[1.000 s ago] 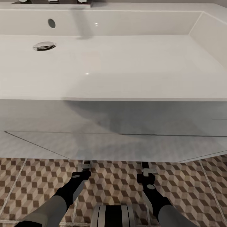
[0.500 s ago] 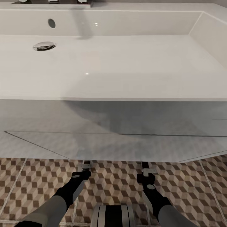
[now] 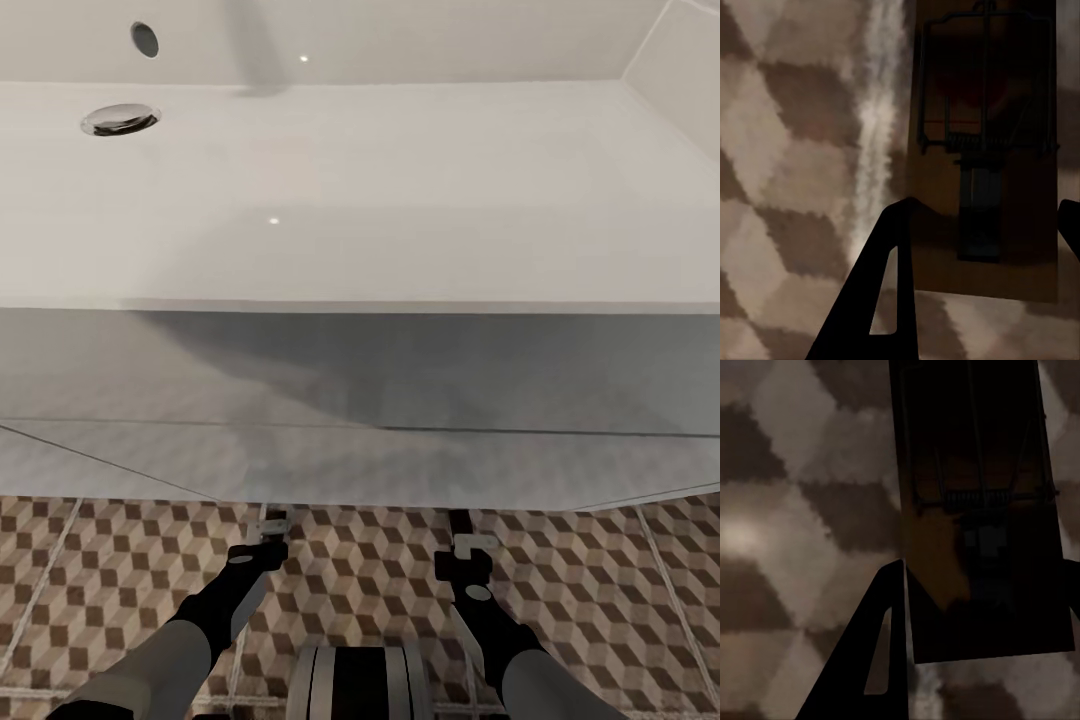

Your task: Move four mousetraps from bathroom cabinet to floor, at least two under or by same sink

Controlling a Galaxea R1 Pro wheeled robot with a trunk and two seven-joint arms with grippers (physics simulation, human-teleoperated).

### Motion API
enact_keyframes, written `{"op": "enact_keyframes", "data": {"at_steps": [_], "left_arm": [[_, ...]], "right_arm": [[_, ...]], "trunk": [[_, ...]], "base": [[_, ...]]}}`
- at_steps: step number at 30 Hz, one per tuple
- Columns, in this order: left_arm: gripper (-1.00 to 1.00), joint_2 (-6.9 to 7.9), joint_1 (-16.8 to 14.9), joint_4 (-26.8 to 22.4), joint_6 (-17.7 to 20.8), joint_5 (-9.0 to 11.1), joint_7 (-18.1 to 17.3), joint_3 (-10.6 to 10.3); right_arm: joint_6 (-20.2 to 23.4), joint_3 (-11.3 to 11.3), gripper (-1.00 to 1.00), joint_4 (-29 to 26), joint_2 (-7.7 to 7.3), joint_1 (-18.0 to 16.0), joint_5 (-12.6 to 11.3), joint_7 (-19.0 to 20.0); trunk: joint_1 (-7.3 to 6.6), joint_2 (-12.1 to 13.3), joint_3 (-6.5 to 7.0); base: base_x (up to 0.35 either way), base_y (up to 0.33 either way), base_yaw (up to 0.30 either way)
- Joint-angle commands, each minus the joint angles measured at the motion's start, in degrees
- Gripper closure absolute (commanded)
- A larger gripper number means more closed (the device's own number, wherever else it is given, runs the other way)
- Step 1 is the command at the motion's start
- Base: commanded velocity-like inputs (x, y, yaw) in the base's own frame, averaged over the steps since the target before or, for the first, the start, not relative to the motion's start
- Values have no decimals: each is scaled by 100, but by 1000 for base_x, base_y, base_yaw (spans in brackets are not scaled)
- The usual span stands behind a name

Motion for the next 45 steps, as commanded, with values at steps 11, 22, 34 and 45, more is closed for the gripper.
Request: {"op": "enact_keyframes", "data": {"at_steps": [11, 22, 34, 45], "left_arm": [[100, 5, 1, -12, 24, 57, 61, -51], [100, 10, 2, 1, 16, 56, 70, -45], [100, 14, 4, 240, -588, 64, 78, -45], [100, 14, 5, 312, -689, 58, 79, -45]], "right_arm": [[-27, -49, 100, 2, 5, -1, 53, 9], [-500, -44, 100, 51, 4, -1, 38, 9], [-729, -65, 100, 92, -2, 0, 11, 9], [-735, -67, 100, 93, -5, -1, 2, 9]], "trunk": [[-1, -1, -3], [-1, -1, -3], [-1, -1, -3], [-1, -1, -3]], "base": [[0, 0, 0], [0, 0, 0], [0, 0, 0], [0, 0, 0]]}}
